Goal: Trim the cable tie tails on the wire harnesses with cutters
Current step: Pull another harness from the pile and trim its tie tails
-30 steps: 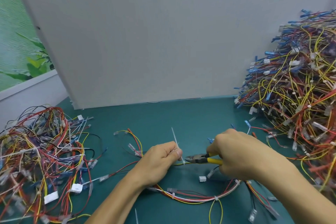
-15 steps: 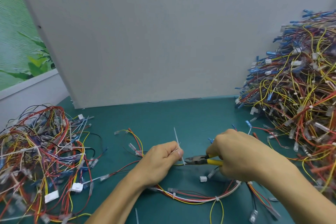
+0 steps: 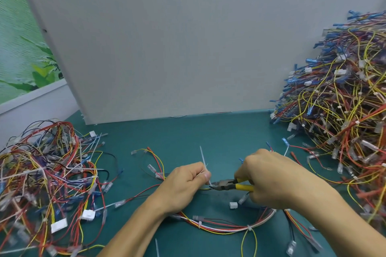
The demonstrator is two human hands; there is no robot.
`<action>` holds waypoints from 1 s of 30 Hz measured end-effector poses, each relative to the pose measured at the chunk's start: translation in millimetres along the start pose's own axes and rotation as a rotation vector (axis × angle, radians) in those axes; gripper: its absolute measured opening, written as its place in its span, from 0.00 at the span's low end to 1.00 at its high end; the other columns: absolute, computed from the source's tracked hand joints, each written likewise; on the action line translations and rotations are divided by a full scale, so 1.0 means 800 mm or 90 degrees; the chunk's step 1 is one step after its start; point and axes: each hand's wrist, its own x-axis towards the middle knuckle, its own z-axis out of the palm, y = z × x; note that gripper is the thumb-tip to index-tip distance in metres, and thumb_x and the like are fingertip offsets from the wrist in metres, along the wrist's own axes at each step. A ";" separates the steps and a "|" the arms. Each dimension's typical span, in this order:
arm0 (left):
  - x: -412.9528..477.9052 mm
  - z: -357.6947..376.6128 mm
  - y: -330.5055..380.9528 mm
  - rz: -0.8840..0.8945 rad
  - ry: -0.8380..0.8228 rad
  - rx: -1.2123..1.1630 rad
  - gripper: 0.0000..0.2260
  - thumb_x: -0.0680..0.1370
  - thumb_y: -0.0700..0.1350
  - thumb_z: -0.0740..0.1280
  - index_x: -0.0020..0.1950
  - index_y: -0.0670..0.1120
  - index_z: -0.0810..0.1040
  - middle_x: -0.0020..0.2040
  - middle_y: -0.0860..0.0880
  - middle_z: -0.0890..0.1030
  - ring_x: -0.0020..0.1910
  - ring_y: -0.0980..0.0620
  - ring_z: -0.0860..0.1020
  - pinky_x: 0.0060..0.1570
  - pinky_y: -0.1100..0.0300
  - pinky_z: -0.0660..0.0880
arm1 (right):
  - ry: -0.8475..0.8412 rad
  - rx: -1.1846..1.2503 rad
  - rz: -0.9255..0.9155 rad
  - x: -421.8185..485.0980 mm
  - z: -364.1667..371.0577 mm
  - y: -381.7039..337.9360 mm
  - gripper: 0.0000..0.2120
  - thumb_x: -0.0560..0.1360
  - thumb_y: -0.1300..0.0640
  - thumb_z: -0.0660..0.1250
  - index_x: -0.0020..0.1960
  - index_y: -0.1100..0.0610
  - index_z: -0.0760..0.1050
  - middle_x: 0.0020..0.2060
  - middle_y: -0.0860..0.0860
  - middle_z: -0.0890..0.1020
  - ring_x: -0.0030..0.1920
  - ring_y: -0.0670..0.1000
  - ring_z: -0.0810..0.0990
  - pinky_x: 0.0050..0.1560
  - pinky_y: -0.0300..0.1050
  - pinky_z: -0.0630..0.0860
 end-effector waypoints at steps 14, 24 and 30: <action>0.000 0.001 0.001 0.014 0.011 0.013 0.14 0.81 0.48 0.59 0.40 0.41 0.69 0.31 0.55 0.65 0.32 0.58 0.63 0.34 0.65 0.62 | 0.043 -0.100 -0.011 0.004 0.005 -0.004 0.04 0.66 0.62 0.62 0.39 0.55 0.70 0.32 0.51 0.66 0.38 0.60 0.70 0.27 0.41 0.56; -0.001 0.002 0.001 0.011 0.021 0.029 0.13 0.82 0.48 0.58 0.40 0.42 0.67 0.31 0.54 0.66 0.32 0.57 0.63 0.35 0.64 0.62 | 0.025 -0.042 -0.002 0.006 0.013 -0.003 0.10 0.66 0.60 0.64 0.31 0.55 0.63 0.30 0.52 0.65 0.35 0.59 0.69 0.27 0.41 0.57; -0.003 0.001 -0.003 0.006 0.054 -0.011 0.13 0.82 0.47 0.58 0.38 0.46 0.64 0.30 0.56 0.65 0.32 0.56 0.63 0.37 0.60 0.63 | 0.029 0.020 0.004 0.006 0.015 -0.001 0.11 0.68 0.57 0.65 0.31 0.55 0.63 0.30 0.51 0.66 0.37 0.60 0.69 0.28 0.42 0.60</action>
